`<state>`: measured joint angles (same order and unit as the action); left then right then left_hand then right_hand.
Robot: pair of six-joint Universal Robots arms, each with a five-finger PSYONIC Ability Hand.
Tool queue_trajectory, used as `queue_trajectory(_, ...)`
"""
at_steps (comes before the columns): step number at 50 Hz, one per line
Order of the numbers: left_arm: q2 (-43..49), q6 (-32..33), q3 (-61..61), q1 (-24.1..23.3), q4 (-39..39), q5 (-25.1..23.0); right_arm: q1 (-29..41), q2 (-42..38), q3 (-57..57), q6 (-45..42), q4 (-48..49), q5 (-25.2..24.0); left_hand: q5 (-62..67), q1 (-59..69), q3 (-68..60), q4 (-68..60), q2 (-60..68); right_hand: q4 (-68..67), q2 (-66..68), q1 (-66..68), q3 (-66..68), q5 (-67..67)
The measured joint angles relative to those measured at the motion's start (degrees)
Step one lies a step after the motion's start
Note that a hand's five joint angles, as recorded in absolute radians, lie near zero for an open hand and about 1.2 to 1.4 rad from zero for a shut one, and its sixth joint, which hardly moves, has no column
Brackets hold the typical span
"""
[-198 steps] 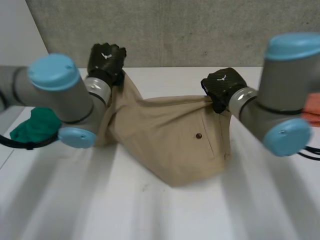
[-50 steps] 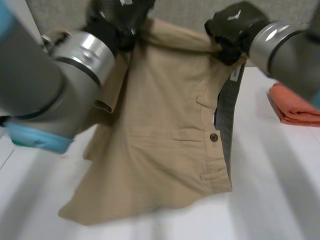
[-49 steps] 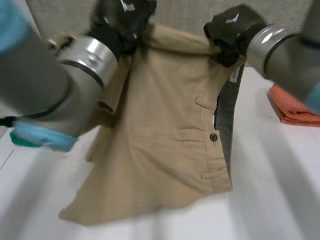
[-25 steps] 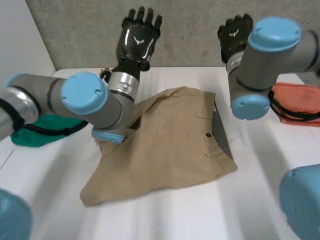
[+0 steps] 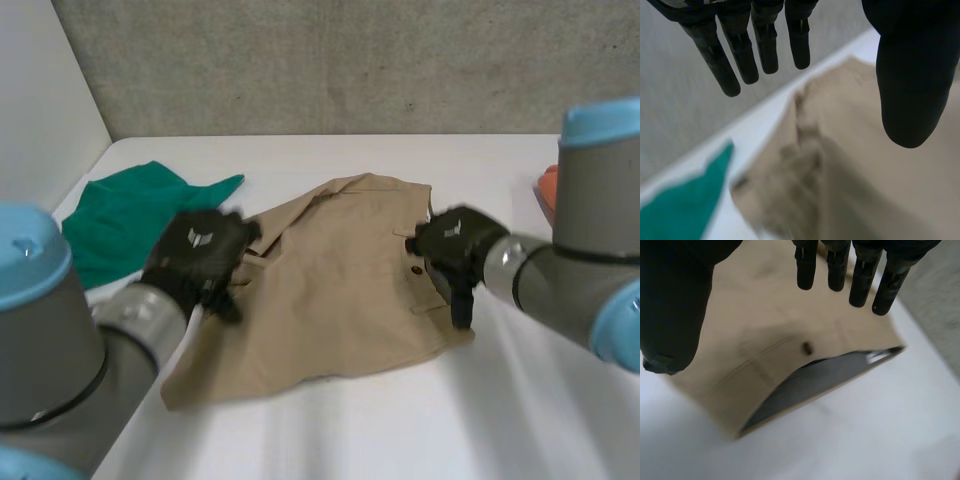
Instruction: Fold the laundry.
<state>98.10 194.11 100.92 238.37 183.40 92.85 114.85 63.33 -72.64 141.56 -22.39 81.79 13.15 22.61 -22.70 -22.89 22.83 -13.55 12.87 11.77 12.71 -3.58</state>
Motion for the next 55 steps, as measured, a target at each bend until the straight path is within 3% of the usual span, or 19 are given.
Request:
queue_trajectory(7, -1.83, -2.87, 9.64, 1.77, -3.50, 1.34, -3.68, 1.33, -15.71, 1.67, 12.45, -6.48, 0.03, 0.00, -0.30, -0.07, 0.25, -3.45, 3.78, 2.24, 4.17, -3.39)
queue_trajectory(17, -1.88, -2.44, 16.52, 5.54, -1.28, 1.61, -4.98, 1.04, -24.20, 1.90, 24.12, -7.33, 0.03, 0.00, -0.31, -0.08, 0.27, -11.33, 11.72, 9.66, 12.16, -10.59)
queue_trajectory(19, -1.80, -2.33, 18.10, 7.05, 1.42, 1.70, -5.66, 0.71, -25.60, 1.76, 27.87, -7.19, 2.70, 3.16, -2.86, -2.85, 2.88, -27.82, 29.20, 23.56, 29.03, -26.55)
queue_trajectory(22, -1.77, -2.29, 18.86, 7.62, 3.49, 1.94, -5.94, 0.18, -25.76, 1.61, 29.45, -7.19, 3.74, 4.24, -3.86, -3.92, 3.73, -33.70, 35.05, 28.57, 34.58, -32.13)
queue_trajectory(24, -1.75, -2.27, 19.56, 7.84, 5.57, 2.43, -6.09, -0.56, -25.62, 1.41, 30.38, -7.20, 4.34, 4.42, -4.39, -4.54, 4.25, -45.25, 45.92, 38.20, 46.04, -43.31)
queue_trajectory(30, -1.50, -2.28, 20.79, 7.53, 8.95, 3.50, -6.24, -1.77, -25.28, 1.12, 31.10, -7.19, 7.16, 7.81, -7.30, -7.37, 7.15, -54.41, 54.54, 45.29, 54.93, -53.12)
queue_trajectory(37, -0.97, -2.26, 20.91, 7.25, 12.70, 3.82, -6.70, -1.68, -25.51, 1.37, 30.78, -6.89, 20.65, 22.14, -21.90, -21.38, 21.81, -52.15, 51.65, 42.98, 52.63, -51.05)
queue_trajectory(39, -0.87, -2.24, 20.82, 7.25, 13.26, 3.83, -6.74, -1.61, -25.63, 1.46, 30.73, -6.82, 21.86, 23.33, -23.07, -22.60, 23.01, -41.50, 41.71, 34.14, 42.11, -41.56)
queue_trajectory(40, -0.67, -2.21, 20.68, 7.25, 13.95, 3.83, -6.88, -1.40, -26.05, 1.70, 30.65, -6.64, 26.67, 28.03, -27.54, -27.53, 27.54, -28.35, 27.87, 25.77, 28.41, -29.38)
queue_trajectory(42, -0.36, -2.18, 20.51, 7.25, 14.47, 3.84, -7.10, -0.94, -26.52, 1.94, 30.58, -6.54, 29.33, 30.39, -30.49, -30.21, 30.51, -19.96, 20.71, 22.61, 20.71, -22.04)
queue_trajectory(44, -0.19, -2.16, 20.44, 7.25, 14.63, 3.84, -7.24, -0.62, -26.77, 2.07, 30.56, -6.52, 30.23, 31.19, -31.11, -31.12, 31.44, -19.96, 20.71, 22.61, 20.71, -22.04)
queue_trajectory(45, 0.37, -2.11, 20.23, 7.24, 14.95, 3.84, -7.70, 0.61, -27.61, 2.67, 30.51, -6.54, 32.98, 33.61, -33.85, -33.85, 34.17, -13.77, 14.52, 16.36, 14.66, -14.66)
queue_trajectory(49, 0.93, -2.04, 19.87, 7.21, 15.03, 3.74, -8.42, 2.92, -29.07, 4.62, 30.47, -6.70, 42.66, 40.71, -44.02, -44.37, 44.38, -8.31, 10.23, 8.04, 9.91, -8.21)
queue_trajectory(55, 1.09, -1.91, 18.72, 7.22, 14.92, 3.58, -8.80, 4.16, -30.22, 7.57, 30.49, -7.56, 43.01, 40.71, -45.35, -45.63, 45.51, -8.29, 10.23, 8.01, 9.91, -7.88)
